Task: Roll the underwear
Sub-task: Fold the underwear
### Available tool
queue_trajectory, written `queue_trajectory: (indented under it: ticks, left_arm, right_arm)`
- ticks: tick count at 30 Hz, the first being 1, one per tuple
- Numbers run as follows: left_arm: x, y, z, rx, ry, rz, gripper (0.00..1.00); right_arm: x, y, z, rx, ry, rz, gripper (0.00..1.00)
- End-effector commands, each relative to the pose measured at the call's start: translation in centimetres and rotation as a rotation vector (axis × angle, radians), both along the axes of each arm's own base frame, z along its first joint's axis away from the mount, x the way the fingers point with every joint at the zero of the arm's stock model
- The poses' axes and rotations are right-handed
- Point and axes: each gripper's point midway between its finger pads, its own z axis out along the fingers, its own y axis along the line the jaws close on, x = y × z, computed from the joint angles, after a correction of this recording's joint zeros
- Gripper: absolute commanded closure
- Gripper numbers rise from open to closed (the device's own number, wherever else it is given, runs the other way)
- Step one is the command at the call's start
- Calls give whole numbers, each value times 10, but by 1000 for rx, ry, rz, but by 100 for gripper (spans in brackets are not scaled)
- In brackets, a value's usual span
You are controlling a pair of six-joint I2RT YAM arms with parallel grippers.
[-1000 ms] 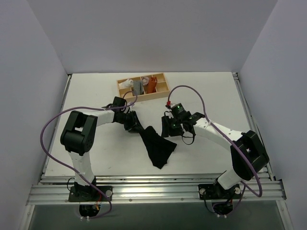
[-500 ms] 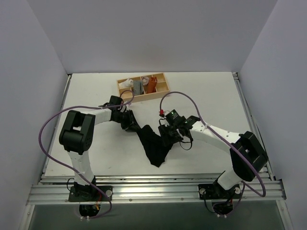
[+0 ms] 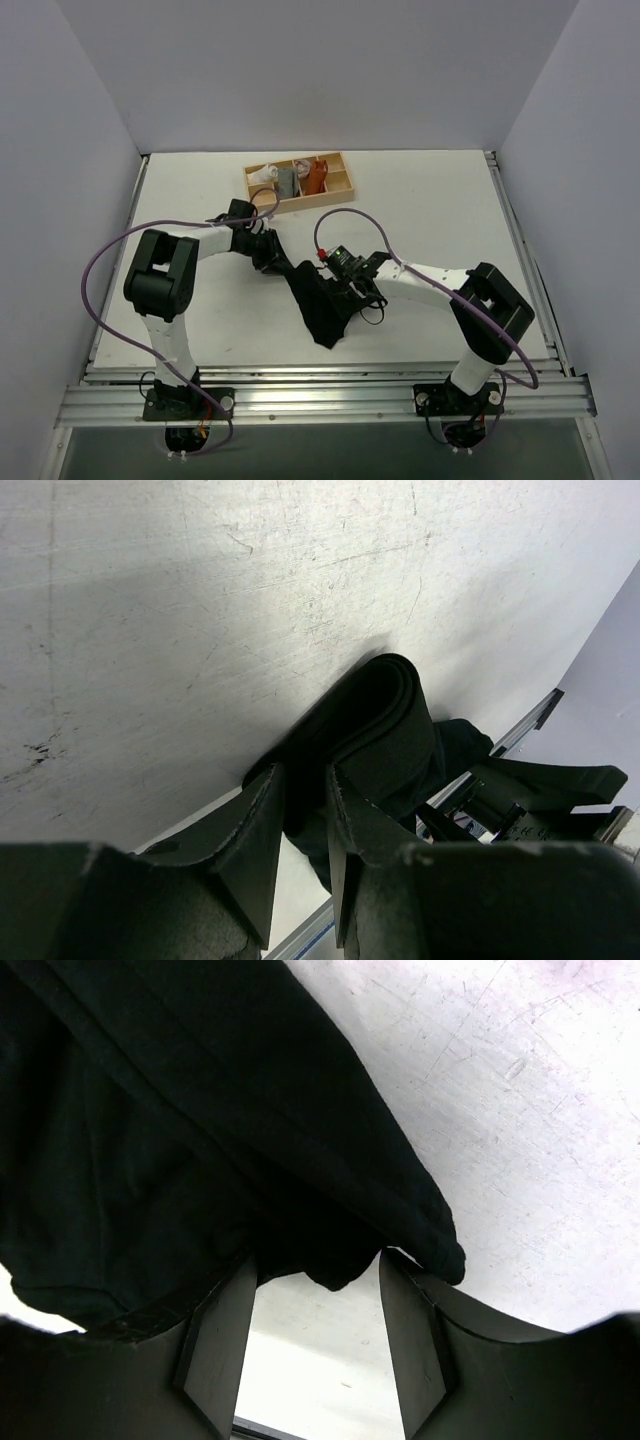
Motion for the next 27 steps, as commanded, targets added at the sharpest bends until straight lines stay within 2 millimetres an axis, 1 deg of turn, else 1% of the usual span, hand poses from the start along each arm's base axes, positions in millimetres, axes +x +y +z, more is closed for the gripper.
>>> queue_trajectory:
  ticks: [1,2,4,5,6,8,9,11,12,15,18,21,23,24,27]
  left_arm:
    - [8,16,-14,98,-26,14,67]
    - [7,16,-12,99,-24,14,67]
    - [12,16,2,99,-50,22,66]
    - [9,18,5,113,-36,29,64]
    - [12,19,16,117,-60,39,62]
    - [15,26,26,161,-65,76,58]
    - [17,30,34,179,-77,95,57]
    - [17,36,39,213,-74,131,57]
    - [19,38,49,216,-98,150,56]
    - [18,44,61,227,-125,205,53]
    - [18,44,68,220,-139,206,51]
    - [17,45,70,228,-133,199,51]
    - [18,43,76,216,-140,206,51]
    - [17,41,82,202,-148,209,51]
    - [13,35,85,160,-130,229,51]
  right_arm:
    - [9,-6,19,-40,-77,-5,52]
    - [8,-4,21,-35,-75,-2,52]
    - [10,-1,27,-19,-84,-9,52]
    - [9,-1,28,-21,-83,-11,52]
    - [9,1,30,-15,-86,-9,52]
    - [6,3,33,-10,-86,-6,52]
    - [5,4,34,-6,-88,-6,52]
    - [3,5,37,9,-89,0,52]
    - [1,6,38,15,-89,1,52]
    - [1,6,52,52,-118,-3,52]
    - [3,6,60,60,-138,-1,51]
    - [7,5,63,45,-148,4,51]
    - [9,6,61,37,-143,9,51]
    - [10,8,63,41,-146,17,51]
    - [14,7,61,24,-150,42,50]
